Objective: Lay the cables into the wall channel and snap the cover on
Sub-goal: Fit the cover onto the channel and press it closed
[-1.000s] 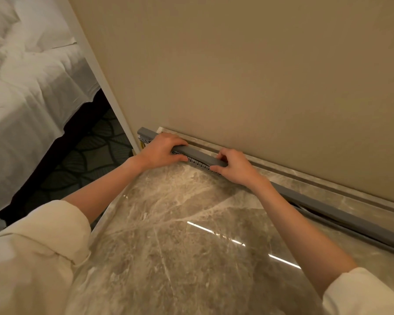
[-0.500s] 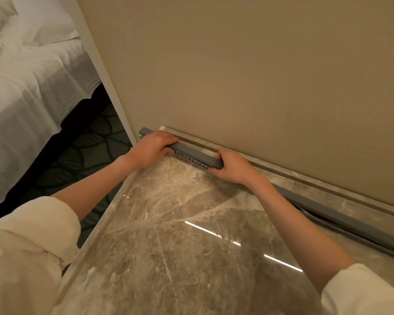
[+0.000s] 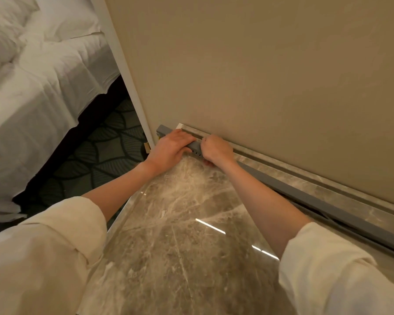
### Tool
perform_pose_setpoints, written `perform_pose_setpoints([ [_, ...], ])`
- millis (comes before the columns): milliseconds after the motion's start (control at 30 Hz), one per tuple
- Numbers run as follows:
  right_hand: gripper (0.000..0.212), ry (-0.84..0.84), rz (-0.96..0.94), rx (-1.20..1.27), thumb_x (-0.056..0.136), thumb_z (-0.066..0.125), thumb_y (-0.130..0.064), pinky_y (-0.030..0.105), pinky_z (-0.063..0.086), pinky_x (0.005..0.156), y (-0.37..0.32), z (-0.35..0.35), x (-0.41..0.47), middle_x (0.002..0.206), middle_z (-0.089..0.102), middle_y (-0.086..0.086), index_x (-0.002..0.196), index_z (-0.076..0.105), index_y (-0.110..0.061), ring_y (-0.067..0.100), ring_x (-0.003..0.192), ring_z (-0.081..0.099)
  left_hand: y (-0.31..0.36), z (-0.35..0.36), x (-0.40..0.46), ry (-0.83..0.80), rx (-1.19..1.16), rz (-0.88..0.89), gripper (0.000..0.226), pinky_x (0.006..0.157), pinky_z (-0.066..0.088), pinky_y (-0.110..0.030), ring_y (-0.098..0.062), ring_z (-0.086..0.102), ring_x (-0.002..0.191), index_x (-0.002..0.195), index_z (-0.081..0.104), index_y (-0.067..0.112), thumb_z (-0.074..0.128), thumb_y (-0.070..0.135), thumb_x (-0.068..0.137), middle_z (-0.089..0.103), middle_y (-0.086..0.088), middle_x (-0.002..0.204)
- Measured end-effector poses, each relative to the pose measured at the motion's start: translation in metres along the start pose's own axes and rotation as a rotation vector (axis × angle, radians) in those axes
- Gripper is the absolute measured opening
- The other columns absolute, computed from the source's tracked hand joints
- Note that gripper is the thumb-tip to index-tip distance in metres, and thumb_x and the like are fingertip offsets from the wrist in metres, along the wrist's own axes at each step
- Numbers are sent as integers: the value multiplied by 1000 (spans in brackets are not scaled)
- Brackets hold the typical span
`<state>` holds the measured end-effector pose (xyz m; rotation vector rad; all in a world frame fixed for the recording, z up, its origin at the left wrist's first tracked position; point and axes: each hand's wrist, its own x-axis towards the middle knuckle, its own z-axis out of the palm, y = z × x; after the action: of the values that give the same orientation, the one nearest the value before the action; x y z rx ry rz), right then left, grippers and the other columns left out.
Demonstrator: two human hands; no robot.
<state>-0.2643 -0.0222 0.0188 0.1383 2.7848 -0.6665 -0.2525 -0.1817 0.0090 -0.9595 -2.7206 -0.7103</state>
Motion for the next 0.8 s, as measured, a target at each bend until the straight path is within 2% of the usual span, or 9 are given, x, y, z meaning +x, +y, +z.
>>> perform_pose_setpoints([
  [100,32,124,21,-66,91,38,-19,34,43,70,-1,6,-2,101,70,14,90,68,-8,34,94,65,-1,1,2,6,-73,-30,26,100,44,-39,-26,58,108,115,61,8,57,16,91,68,-9,111],
  [267,31,112,-18,-119,89,38,-15,36,45,71,-5,5,-3,106,69,15,96,67,-8,35,96,64,-1,-18,12,-152,-113,-94,37,96,46,-37,-21,60,106,114,62,10,68,14,78,68,-8,112],
  [333,30,93,-25,-152,89,38,-12,36,43,70,-7,3,-6,106,68,14,97,66,-9,34,96,63,-2,-30,21,-243,-138,-133,36,91,48,-35,-19,62,100,112,65,11,61,13,76,69,-6,110],
  [400,29,85,-45,-177,90,38,-12,35,41,67,-9,5,-12,106,68,13,98,66,-9,33,95,63,-7,-41,33,-337,-143,-194,25,86,47,-33,-21,63,96,103,68,10,52,15,85,70,-8,105],
  [433,29,86,-63,-182,90,37,-12,34,41,66,-10,6,-16,105,68,12,97,65,-9,32,94,63,-10,-44,40,-371,-116,-221,25,82,45,-32,-23,63,90,94,69,8,46,17,91,71,-9,98],
  [467,29,89,-84,-185,90,37,-12,33,41,65,-10,9,-21,104,68,11,95,65,-9,32,93,63,-13,-47,46,-397,-66,-241,34,78,43,-31,-24,62,81,81,69,8,40,20,96,70,-11,87],
  [567,27,118,-135,-196,91,38,-12,32,41,63,-11,14,-34,101,69,11,94,65,-9,31,90,64,-14,-44,53,-492,123,-216,55,66,39,-32,-18,48,54,52,48,12,28,30,101,53,-2,56],
  [667,26,131,-122,-179,90,38,-11,33,39,62,-13,9,-37,99,69,11,90,64,-9,31,88,64,-14,-33,53,-608,278,-203,54,61,37,-31,-14,42,50,51,40,13,27,32,100,43,3,51],
  [800,27,132,-80,-121,89,39,-13,33,38,63,-14,4,-35,100,69,13,88,65,-7,33,89,64,-15,-31,45,-512,317,-242,52,51,32,-30,-14,40,48,49,41,15,27,29,98,44,0,52],
])
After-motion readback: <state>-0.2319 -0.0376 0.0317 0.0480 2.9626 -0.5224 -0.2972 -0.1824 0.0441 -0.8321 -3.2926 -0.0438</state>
